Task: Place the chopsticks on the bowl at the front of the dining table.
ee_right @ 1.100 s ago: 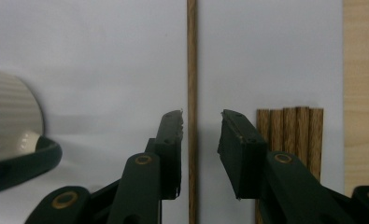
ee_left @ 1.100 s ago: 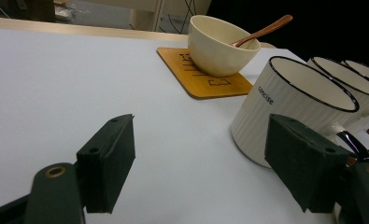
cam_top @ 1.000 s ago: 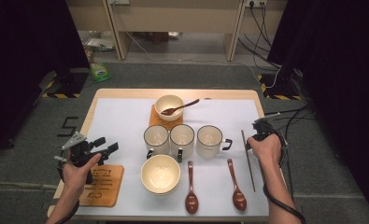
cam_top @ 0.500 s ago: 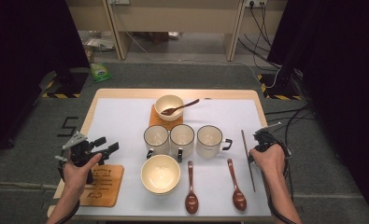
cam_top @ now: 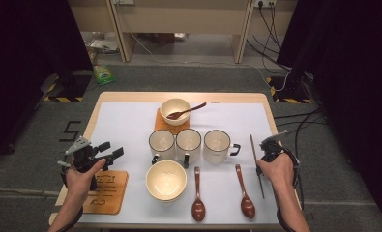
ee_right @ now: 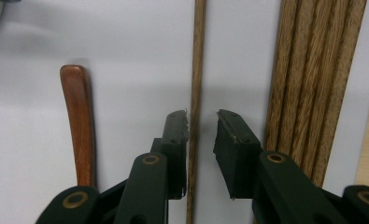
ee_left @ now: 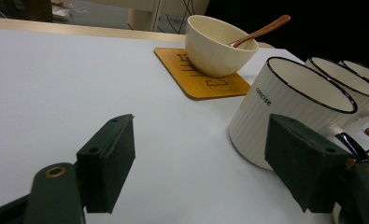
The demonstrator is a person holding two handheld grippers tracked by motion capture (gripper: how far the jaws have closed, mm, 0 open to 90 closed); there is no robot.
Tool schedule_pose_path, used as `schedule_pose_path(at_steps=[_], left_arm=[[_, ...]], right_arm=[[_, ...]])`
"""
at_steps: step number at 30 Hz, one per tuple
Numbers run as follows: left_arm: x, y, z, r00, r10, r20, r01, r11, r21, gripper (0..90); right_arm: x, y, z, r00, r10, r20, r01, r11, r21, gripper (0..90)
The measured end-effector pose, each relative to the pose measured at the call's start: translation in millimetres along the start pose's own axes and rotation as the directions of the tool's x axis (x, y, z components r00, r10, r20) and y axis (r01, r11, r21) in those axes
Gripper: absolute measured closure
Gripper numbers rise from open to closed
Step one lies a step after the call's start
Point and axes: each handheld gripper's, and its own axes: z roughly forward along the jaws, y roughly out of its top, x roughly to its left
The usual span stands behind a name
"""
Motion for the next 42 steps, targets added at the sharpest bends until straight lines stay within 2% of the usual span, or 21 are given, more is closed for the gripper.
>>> schedule_pose_path(at_steps=[11, 21, 28, 34, 42], left_arm=[[-0.4, 0.4, -0.2, 1.0, 0.001, -0.002, -0.001, 1.0, 0.0, 24.0], [0.0, 0.6, -1.1, 1.0, 0.003, -0.001, -0.003, 1.0, -0.002, 24.1], [-0.2, 0.1, -0.5, 1.0, 0.002, -0.003, -0.002, 1.0, 0.001, 24.1], [-0.7, 0.3, -0.6, 1.0, 0.003, 0.0, -0.003, 1.0, -0.002, 24.1], [-1.7, -0.8, 0.4, 1.0, 0.004, -0.001, -0.004, 1.0, 0.003, 24.1]], right_arm=[[5.1, -5.4, 2.9, 0.9997, -0.017, 0.016, 0.017, 1.0, 0.017, 75.2], [10.6, -5.6, 6.6, 0.9978, -0.035, 0.057, 0.033, 0.999, 0.033, 80.5], [13.9, -4.4, 7.0, 0.9964, -0.018, 0.083, 0.014, 0.999, 0.045, 85.4], [12.5, -3.9, 7.0, 0.9972, -0.005, 0.074, 0.002, 0.999, 0.046, 86.0], [8.5, -6.9, 6.5, 0.9988, 0.015, 0.046, -0.016, 1.0, 0.022, 86.2]])
